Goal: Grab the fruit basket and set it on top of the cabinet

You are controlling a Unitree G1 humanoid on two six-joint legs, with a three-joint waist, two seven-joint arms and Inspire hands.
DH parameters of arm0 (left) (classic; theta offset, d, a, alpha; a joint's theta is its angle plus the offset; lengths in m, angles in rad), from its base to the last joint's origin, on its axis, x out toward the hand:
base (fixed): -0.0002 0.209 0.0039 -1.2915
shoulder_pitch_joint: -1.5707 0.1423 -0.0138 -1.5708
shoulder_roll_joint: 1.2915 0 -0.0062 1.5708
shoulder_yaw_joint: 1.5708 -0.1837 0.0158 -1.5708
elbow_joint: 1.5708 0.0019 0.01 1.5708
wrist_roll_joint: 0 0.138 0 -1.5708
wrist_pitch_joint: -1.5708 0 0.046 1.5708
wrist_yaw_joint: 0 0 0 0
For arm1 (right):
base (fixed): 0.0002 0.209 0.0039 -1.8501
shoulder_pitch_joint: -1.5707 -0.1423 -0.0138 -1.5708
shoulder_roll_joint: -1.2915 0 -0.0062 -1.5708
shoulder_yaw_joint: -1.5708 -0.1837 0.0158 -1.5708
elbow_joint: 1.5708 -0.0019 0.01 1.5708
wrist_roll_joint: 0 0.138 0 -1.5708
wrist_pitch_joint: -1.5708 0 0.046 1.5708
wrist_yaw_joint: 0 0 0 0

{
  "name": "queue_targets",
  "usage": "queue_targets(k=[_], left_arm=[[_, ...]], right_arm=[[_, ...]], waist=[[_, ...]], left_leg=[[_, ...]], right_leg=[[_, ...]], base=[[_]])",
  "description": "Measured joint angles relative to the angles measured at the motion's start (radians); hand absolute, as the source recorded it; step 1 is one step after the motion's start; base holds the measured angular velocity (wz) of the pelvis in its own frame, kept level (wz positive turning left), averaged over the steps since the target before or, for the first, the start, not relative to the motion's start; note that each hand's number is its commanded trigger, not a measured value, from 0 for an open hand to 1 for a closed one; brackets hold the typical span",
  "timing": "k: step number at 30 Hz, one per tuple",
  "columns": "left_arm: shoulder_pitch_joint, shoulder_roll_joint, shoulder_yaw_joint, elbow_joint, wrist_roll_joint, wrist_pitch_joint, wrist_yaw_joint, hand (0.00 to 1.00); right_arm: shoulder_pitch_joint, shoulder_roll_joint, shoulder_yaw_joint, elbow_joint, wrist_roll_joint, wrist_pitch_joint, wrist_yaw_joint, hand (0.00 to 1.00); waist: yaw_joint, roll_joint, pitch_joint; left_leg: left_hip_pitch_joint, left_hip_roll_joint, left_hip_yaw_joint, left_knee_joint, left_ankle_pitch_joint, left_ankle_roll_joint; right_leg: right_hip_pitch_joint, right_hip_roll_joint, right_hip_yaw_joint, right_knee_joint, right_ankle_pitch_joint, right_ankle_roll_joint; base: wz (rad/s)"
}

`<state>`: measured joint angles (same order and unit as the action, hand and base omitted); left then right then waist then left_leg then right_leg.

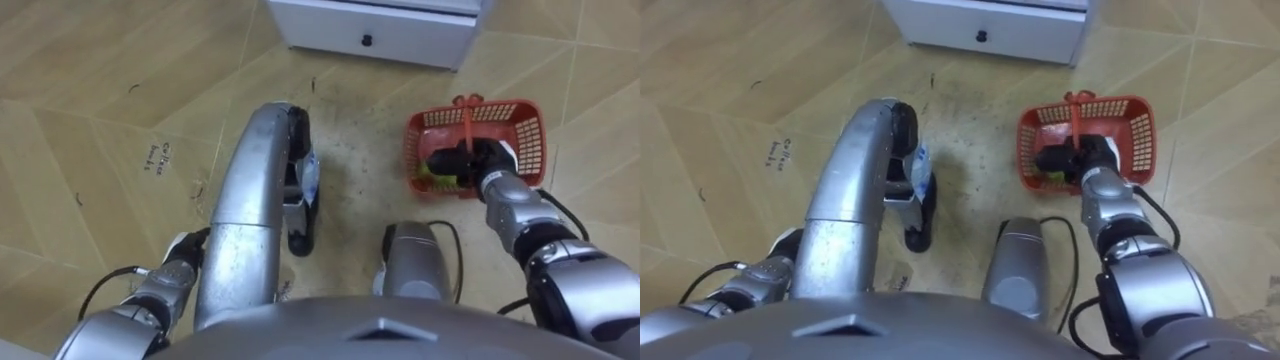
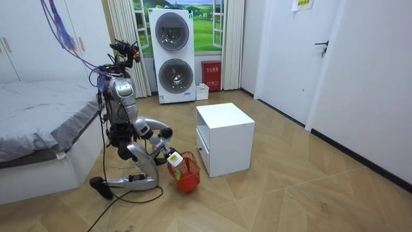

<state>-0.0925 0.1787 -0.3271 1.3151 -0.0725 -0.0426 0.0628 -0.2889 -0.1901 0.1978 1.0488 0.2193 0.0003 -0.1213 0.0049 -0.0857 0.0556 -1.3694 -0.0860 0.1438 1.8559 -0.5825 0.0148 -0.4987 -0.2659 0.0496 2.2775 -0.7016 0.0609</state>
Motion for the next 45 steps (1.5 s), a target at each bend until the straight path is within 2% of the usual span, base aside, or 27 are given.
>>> queue_targets(k=[3, 7, 10, 13, 15, 16, 17, 18, 19, 20, 22, 23, 24, 25, 26, 27, 28, 29, 30, 32, 33, 34, 36, 37, 39, 41, 45], left_arm=[[-0.007, 0.008, 0.012, -0.012, 0.005, 0.0, 0.004, 0.0], [-0.046, 0.031, 0.014, -0.023, 0.023, -0.003, 0.012, 0.0], [-0.081, 0.044, 0.057, -0.021, 0.023, -0.009, 0.016, 0.0], [-0.099, 0.047, 0.1, -0.022, 0.013, -0.01, 0.033, 0.0], [-0.095, 0.047, 0.119, -0.027, 0.001, -0.01, 0.042, 0.0], [-0.089, 0.047, 0.131, -0.035, -0.004, -0.01, 0.043, 0.0], [-0.086, 0.046, 0.148, -0.039, -0.005, -0.01, 0.044, 0.0], [-0.07, 0.047, 0.169, -0.041, -0.005, -0.011, 0.046, 0.0], [-0.064, 0.049, 0.173, -0.046, -0.005, -0.011, 0.051, 0.0], [-0.046, 0.054, 0.19, -0.068, -0.006, -0.011, 0.062, 0.0], [-0.017, 0.064, 0.213, -0.096, -0.005, -0.013, 0.084, 0.0], [0.004, 0.067, 0.251, -0.097, -0.002, -0.013, 0.089, 0.0], [0.023, 0.078, 0.271, -0.086, -0.005, -0.016, 0.092, 0.0], [0.028, 0.083, 0.267, -0.076, 0.0, -0.019, 0.093, 0.0], [0.027, 0.084, 0.244, -0.087, -0.002, -0.022, 0.092, 0.0], [0.039, 0.094, 0.218, -0.124, -0.011, -0.017, 0.088, 0.0], [0.045, 0.113, 0.219, -0.144, -0.016, -0.014, 0.089, 0.0], [0.048, 0.12, 0.234, -0.165, -0.016, -0.002, 0.101, 0.0], [0.053, 0.116, 0.237, -0.174, -0.016, 0.004, 0.105, 0.0], [0.082, 0.101, 0.244, -0.161, -0.015, 0.012, 0.11, 0.0], [0.097, 0.101, 0.243, -0.15, -0.015, 0.014, 0.115, 0.0], [0.103, 0.102, 0.243, -0.15, -0.015, 0.015, 0.119, 0.0], [0.132, 0.106, 0.245, -0.147, -0.011, 0.014, 0.131, 0.0], [0.143, 0.104, 0.245, -0.147, -0.01, 0.015, 0.131, 0.0], [0.188, 0.099, 0.245, -0.152, -0.011, 0.014, 0.129, 0.0], [0.215, 0.098, 0.245, -0.155, -0.01, 0.015, 0.12, 0.0], [0.239, 0.097, 0.246, -0.16, -0.001, 0.021, 0.101, 0.0]], right_arm=[[0.026, -0.001, 0.015, -0.094, -0.032, 0.002, -0.001, 1.0], [0.049, -0.004, 0.021, -0.159, -0.052, 0.001, 0.001, 1.0], [0.056, -0.007, 0.024, -0.173, -0.089, 0.004, 0.004, 1.0], [0.055, -0.01, 0.046, -0.226, -0.109, 0.01, 0.018, 1.0], [0.058, -0.011, 0.059, -0.261, -0.11, 0.018, 0.031, 1.0], [0.065, -0.015, 0.067, -0.293, -0.111, 0.024, 0.035, 1.0], [0.071, -0.023, 0.078, -0.317, -0.111, 0.024, 0.039, 1.0], [0.082, -0.029, 0.086, -0.345, -0.113, 0.025, 0.042, 1.0], [0.092, -0.033, 0.087, -0.37, -0.115, 0.026, 0.046, 1.0], [0.116, -0.047, 0.087, -0.443, -0.12, 0.025, 0.048, 1.0], [0.133, -0.056, 0.087, -0.537, -0.131, 0.023, 0.048, 1.0], [0.136, -0.057, 0.096, -0.59, -0.152, 0.022, 0.048, 1.0], [0.151, -0.054, 0.104, -0.632, -0.172, 0.022, 0.044, 1.0], [0.166, -0.055, 0.101, -0.641, -0.173, 0.02, 0.04, 1.0], [0.211, -0.073, 0.074, -0.679, -0.164, 0.02, 0.028, 1.0], [0.241, -0.096, 0.049, -0.701, -0.151, 0.021, 0.027, 1.0], [0.249, -0.082, 0.034, -0.708, -0.15, 0.024, 0.026, 1.0], [0.283, -0.071, 0.016, -0.761, -0.153, 0.023, 0.035, 1.0], [0.296, -0.072, 0.015, -0.787, -0.157, 0.022, 0.041, 1.0], [0.336, -0.075, 0.015, -0.863, -0.158, -0.005, 0.065, 1.0], [0.36, -0.084, 0.014, -0.892, -0.154, -0.028, 0.073, 1.0], [0.378, -0.092, 0.014, -0.906, -0.151, -0.036, 0.074, 1.0], [0.415, -0.107, 0.012, -0.921, -0.143, -0.033, 0.098, 1.0], [0.427, -0.11, 0.009, -0.931, -0.146, -0.027, 0.105, 1.0], [0.456, -0.127, 0.001, -0.987, -0.151, -0.016, 0.138, 1.0], [0.46, -0.129, -0.008, -1.004, -0.155, -0.009, 0.162, 1.0], [0.481, -0.129, -0.033, -1.05, -0.158, 0.002, 0.195, 1.0]], waist=[[-0.027, -0.009, -0.0071], [-0.058, -0.014, -0.0115], [-0.056, -0.009, -0.0133], [-0.051, -0.002, -0.0141], [-0.049, 0.002, -0.0162], [-0.037, 0.006, -0.0195], [-0.028, 0.008, -0.021], [-0.026, 0.005, -0.0231], [-0.031, 0.002, -0.0248], [-0.032, 0.001, -0.0266], [-0.036, 0.0, -0.0273], [-0.041, 0.001, -0.0269], [-0.031, -0.011, -0.0111], [-0.028, -0.01, -0.0081], [-0.035, -0.007, -0.0159], [-0.049, 0.005, -0.0355], [-0.048, -0.023, -0.0366], [-0.048, -0.038, -0.0381], [-0.045, -0.037, -0.038], [-0.023, -0.031, -0.0366], [-0.023, -0.019, -0.0377], [-0.024, -0.012, -0.0388], [-0.002, -0.008, -0.0388], [0.001, -0.004, -0.0404], [0.004, 0.001, -0.0414], [0.003, 0.002, -0.0423], [0.001, 0.005, -0.0446]], left_leg=[[0.014, -0.017, -0.011, 0.01, -0.011, 0.01], [0.027, -0.018, -0.012, 0.015, -0.023, 0.032], [0.052, -0.004, -0.013, 0.0, -0.032, 0.05], [0.108, 0.024, -0.016, -0.076, -0.033, 0.053], [0.169, 0.042, -0.015, -0.167, -0.031, 0.054], [0.207, 0.062, -0.014, -0.24, -0.014, 0.057], [0.252, 0.069, -0.017, -0.326, 0.01, 0.054], [0.301, 0.071, -0.018, -0.417, 0.042, 0.055], [0.325, 0.069, -0.02, -0.464, 0.058, 0.053], [0.364, 0.057, -0.041, -0.555, 0.09, 0.043], [0.415, 0.047, -0.098, -0.674, 0.139, 0.011], [0.442, 0.039, -0.157, -0.711, 0.185, -0.001], [0.427, 0.053, -0.151, -0.643, 0.285, 0.026], [0.414, 0.055, -0.142, -0.627, 0.291, 0.038], [0.418, 0.012, -0.067, -0.776, 0.293, 0.063], [0.436, 0.004, -0.008, -0.884, 0.332, 0.115], [0.444, 0.01, 0.018, -0.899, 0.344, 0.125], [0.455, 0.009, 0.0, -0.945, 0.359, 0.118], [0.463, 0.01, -0.016, -0.971, 0.376, 0.11], [0.556, 0.017, -0.059, -1.111, 0.447, 0.067], [0.603, 0.024, -0.073, -1.165, 0.478, 0.049], [0.622, 0.027, -0.079, -1.187, 0.494, 0.041], [0.696, 0.055, -0.073, -1.291, 0.567, 0.011], [0.711, 0.064, -0.071, -1.316, 0.584, 0.005], [0.754, 0.09, -0.063, -1.406, 0.649, -0.011], [0.787, 0.107, -0.065, -1.459, 0.68, -0.023], [0.824, 0.116, -0.063, -1.487, 0.703, -0.028]], right_leg=[[0.034, 0.001, -0.007, -0.017, 0.0, 0.0], [0.055, 0.025, 0.002, -0.051, -0.014, -0.007], [0.059, 0.059, 0.036, -0.107, -0.015, -0.005], [0.056, 0.06, 0.047, -0.231, -0.016, -0.002], [0.068, 0.059, 0.046, -0.356, -0.016, 0.0], [0.073, 0.06, 0.044, -0.462, -0.014, 0.004], [0.089, 0.056, 0.028, -0.582, -0.012, 0.009], [0.116, 0.056, 0.028, -0.708, 0.0, 0.033], [0.129, 0.056, 0.028, -0.768, 0.006, 0.045], [0.153, 0.056, 0.027, -0.886, 0.011, 0.054], [0.169, 0.044, 0.009, -1.057, -0.007, 0.044], [0.187, 0.037, -0.027, -1.189, -0.024, 0.043], [0.288, 0.063, -0.03, -1.34, -0.017, 0.05], [0.326, 0.079, -0.031, -1.382, -0.015, 0.046], [0.359, 0.088, -0.06, -1.405, 0.006, 0.041], [0.363, 0.096, -0.109, -1.394, 0.016, 0.04], [0.361, 0.092, -0.128, -1.384, 0.018, 0.04], [0.346, 0.097, -0.149, -1.375, 0.042, 0.043], [0.332, 0.097, -0.153, -1.377, 0.041, 0.043], [0.302, 0.067, -0.148, -1.477, 0.045, 0.039], [0.314, 0.063, -0.154, -1.573, 0.056, 0.033], [0.327, 0.067, -0.159, -1.603, 0.061, 0.038], [0.358, 0.093, -0.211, -1.645, 0.096, 0.0], [0.364, 0.099, -0.229, -1.655, 0.102, -0.01], [0.367, 0.106, -0.263, -1.663, 0.11, -0.036], [0.381, 0.123, -0.273, -1.673, 0.119, -0.054], [0.421, 0.139, -0.297, -1.687, 0.123, -0.061]], base=[[0.0], [-0.02], [-0.28], [-0.43], [-0.49], [-0.64], [-0.76], [-0.57], [-0.5], [-0.58], [-0.84], [-1.09], [-1.0], [-0.22], [0.59], [0.85], [0.79], [0.37], [0.06], [-0.27], [-0.05], [0.1], [-0.13], [-0.23], [-0.06], [0.02], [0.16]])
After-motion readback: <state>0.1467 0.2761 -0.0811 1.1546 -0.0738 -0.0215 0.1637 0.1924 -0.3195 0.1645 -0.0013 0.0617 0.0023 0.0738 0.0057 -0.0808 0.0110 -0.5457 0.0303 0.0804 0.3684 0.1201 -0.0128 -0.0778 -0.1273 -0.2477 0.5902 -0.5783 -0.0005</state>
